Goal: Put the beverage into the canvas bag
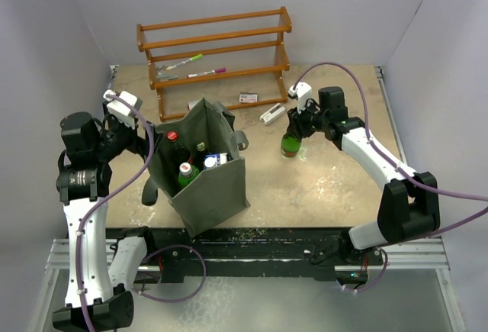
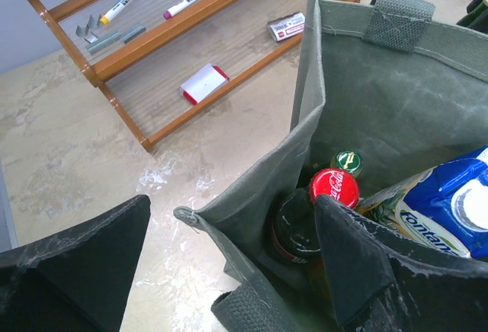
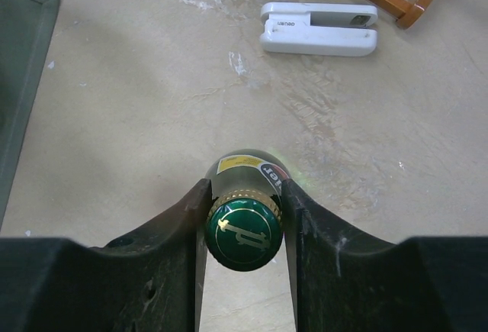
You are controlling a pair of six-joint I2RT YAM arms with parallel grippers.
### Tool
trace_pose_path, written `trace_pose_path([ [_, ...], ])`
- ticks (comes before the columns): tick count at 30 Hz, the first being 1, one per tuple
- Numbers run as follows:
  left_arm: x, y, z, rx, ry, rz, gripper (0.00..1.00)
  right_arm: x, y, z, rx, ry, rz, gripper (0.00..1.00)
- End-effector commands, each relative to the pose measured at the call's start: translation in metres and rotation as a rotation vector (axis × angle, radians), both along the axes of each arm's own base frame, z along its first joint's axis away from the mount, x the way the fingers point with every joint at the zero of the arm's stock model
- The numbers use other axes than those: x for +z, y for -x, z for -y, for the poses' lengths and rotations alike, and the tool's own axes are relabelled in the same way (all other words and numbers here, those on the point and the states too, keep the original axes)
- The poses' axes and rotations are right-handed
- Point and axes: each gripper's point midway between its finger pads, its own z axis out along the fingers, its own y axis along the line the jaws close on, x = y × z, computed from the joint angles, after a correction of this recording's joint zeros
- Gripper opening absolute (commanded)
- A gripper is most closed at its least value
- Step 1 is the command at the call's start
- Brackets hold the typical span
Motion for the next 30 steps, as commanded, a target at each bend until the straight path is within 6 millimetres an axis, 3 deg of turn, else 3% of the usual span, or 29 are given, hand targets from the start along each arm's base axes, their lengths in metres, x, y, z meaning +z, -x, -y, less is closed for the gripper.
trace_pose_path([
  [1, 0.011, -0.002, -0.002, 0.0, -0.017, 0.06, 0.92, 0.036, -0.01, -0.005, 0.014, -0.019, 0.11, 0.39],
  [10, 0.014, 0.002, 0.0, -0.01, -0.02, 0.073, 0.94, 0.054, 0.0, -0.006, 0.053, -0.031, 0.16, 0.0],
  [19, 0.013, 0.0, -0.002, -0.006, -0.03, 0.059, 1.0, 0.063, 0.009, -0.008, 0.087, -0.036, 0.184, 0.0],
  [30, 0.019, 0.001, -0.003, -0.003, -0.018, 0.061, 1.0, 0.075, 0.023, -0.013, 0.124, -0.076, 0.195, 0.0],
])
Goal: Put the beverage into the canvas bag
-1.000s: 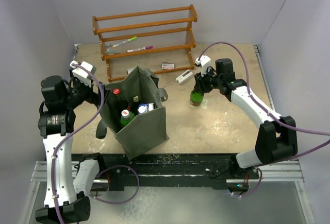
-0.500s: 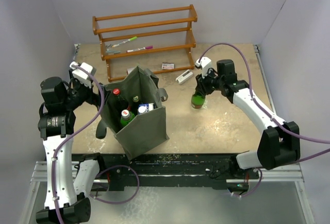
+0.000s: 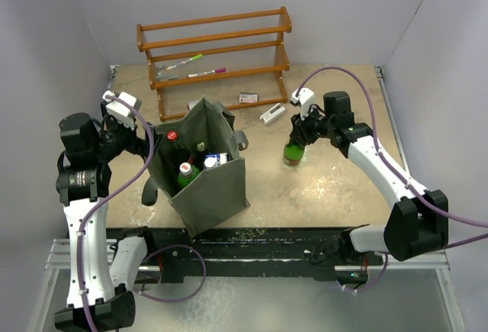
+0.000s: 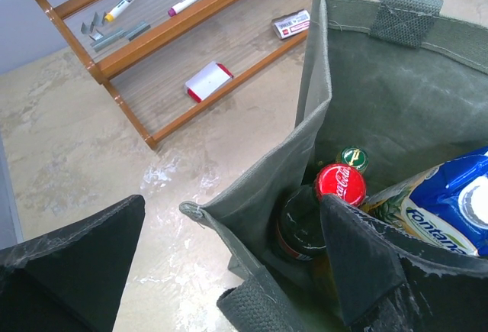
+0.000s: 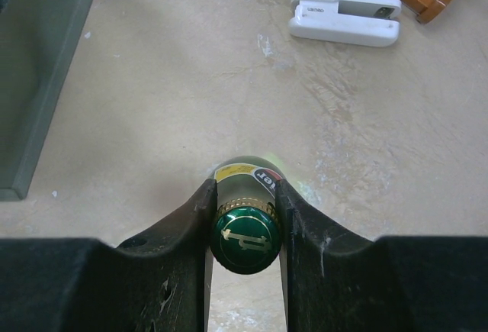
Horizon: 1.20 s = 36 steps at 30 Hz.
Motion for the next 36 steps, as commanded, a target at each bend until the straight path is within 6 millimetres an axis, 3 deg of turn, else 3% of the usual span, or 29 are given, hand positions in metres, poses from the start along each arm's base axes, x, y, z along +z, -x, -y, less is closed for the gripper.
trace_pose_path([
  [1, 0.02, 0.0, 0.0, -0.01, -0.008, 0.054, 1.0, 0.061, -0.007, -0.017, 0.071, -0.093, 0.179, 0.0],
  [5, 0.02, -0.002, 0.0, -0.008, -0.003, 0.054, 1.0, 0.073, -0.002, -0.02, 0.091, -0.11, 0.193, 0.0],
  [10, 0.022, -0.004, 0.0, -0.005, 0.006, 0.053, 0.99, 0.105, 0.002, -0.023, 0.108, -0.117, 0.247, 0.0],
  [17, 0.026, -0.005, -0.003, 0.011, -0.001, 0.055, 0.98, 0.16, 0.017, -0.035, 0.152, -0.125, 0.254, 0.0],
  [21, 0.027, -0.008, -0.004, 0.01, -0.018, 0.069, 0.97, 0.202, 0.026, -0.041, 0.13, -0.15, 0.324, 0.0],
  [29, 0.026, -0.014, -0.006, 0.012, -0.012, 0.054, 0.95, 0.282, 0.058, -0.072, 0.195, -0.227, 0.43, 0.0],
  [36, 0.021, -0.018, -0.008, 0.019, -0.012, 0.046, 0.93, 0.327, 0.08, -0.1, 0.274, -0.28, 0.481, 0.0],
])
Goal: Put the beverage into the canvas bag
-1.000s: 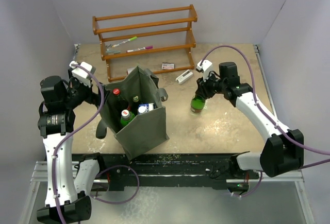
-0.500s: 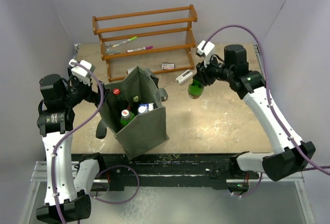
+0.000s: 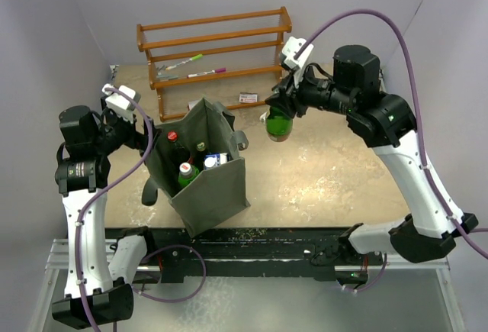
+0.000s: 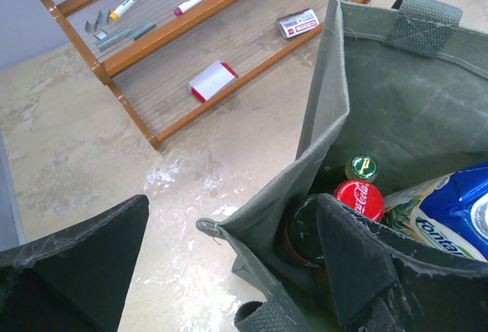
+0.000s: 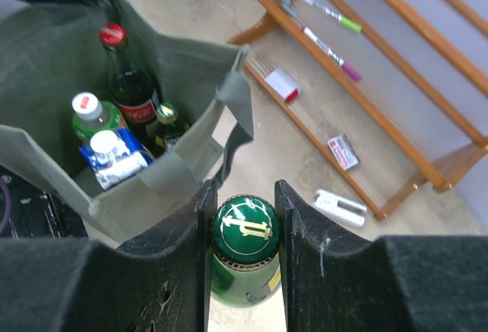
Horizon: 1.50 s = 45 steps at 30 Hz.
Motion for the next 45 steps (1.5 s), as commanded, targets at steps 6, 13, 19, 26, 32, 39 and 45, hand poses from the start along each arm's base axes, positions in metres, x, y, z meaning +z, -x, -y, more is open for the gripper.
trace_pose_path([
  [6, 0.02, -0.006, -0.005, 0.016, -0.019, 0.073, 0.93, 0.098, 0.029, -0.046, 0.115, -0.151, 0.202, 0.0],
  [13, 0.016, -0.005, -0.005, 0.012, -0.018, 0.079, 0.93, 0.127, 0.053, -0.09, 0.205, -0.158, 0.274, 0.0],
  [19, 0.013, -0.003, -0.006, 0.017, -0.027, 0.082, 0.93, 0.135, 0.075, -0.129, 0.281, -0.174, 0.284, 0.0],
  [26, 0.011, -0.005, -0.006, 0.02, -0.027, 0.073, 0.93, 0.096, 0.09, -0.173, 0.393, -0.119, 0.214, 0.0],
  [32, 0.01, -0.004, -0.007, 0.022, -0.027, 0.069, 0.93, 0.064, 0.102, -0.193, 0.48, -0.091, 0.116, 0.0],
  [39, 0.012, -0.003, -0.006, 0.018, -0.028, 0.076, 0.93, 0.037, 0.119, -0.194, 0.549, -0.073, 0.025, 0.0],
  [45, 0.011, -0.002, -0.006, 0.016, -0.028, 0.072, 0.93, 0.037, 0.143, -0.184, 0.637, -0.094, -0.026, 0.0],
])
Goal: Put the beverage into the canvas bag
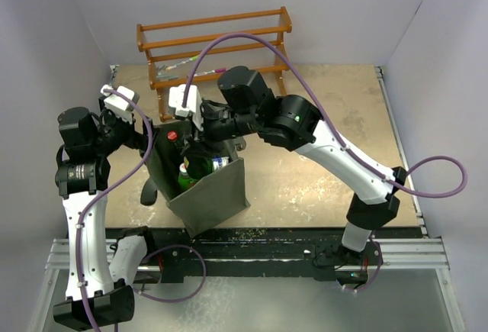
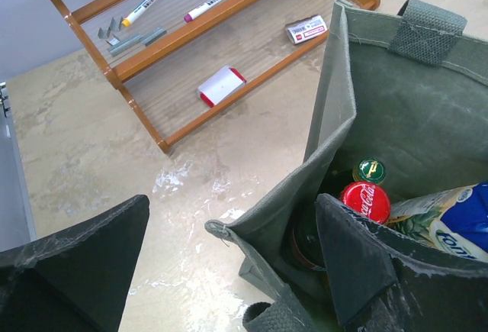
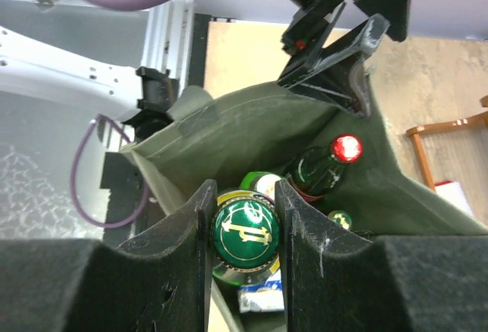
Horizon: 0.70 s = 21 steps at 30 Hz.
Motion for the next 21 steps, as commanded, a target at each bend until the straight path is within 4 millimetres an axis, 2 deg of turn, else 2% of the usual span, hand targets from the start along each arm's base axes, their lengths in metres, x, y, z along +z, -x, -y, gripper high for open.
trace_pose_path([
  [1, 0.007, -0.001, -0.002, -0.001, -0.019, 0.042, 0.93, 0.059, 0.036, 0.017, 0.114, -0.176, -0.005, 0.0],
  [5, 0.005, -0.002, -0.002, -0.003, -0.019, 0.037, 0.93, 0.053, 0.045, 0.018, 0.161, -0.17, -0.034, 0.0],
  [14, 0.004, -0.002, -0.001, -0.013, -0.016, 0.031, 0.93, 0.044, 0.046, 0.004, 0.191, -0.158, -0.083, 0.0],
  [16, 0.005, -0.002, -0.001, -0.012, -0.018, 0.034, 0.93, 0.035, 0.044, 0.0, 0.192, -0.14, -0.093, 0.0],
  [21, 0.003, -0.002, 0.0, -0.016, -0.014, 0.03, 0.93, -0.001, 0.04, -0.009, 0.192, -0.065, -0.124, 0.0],
])
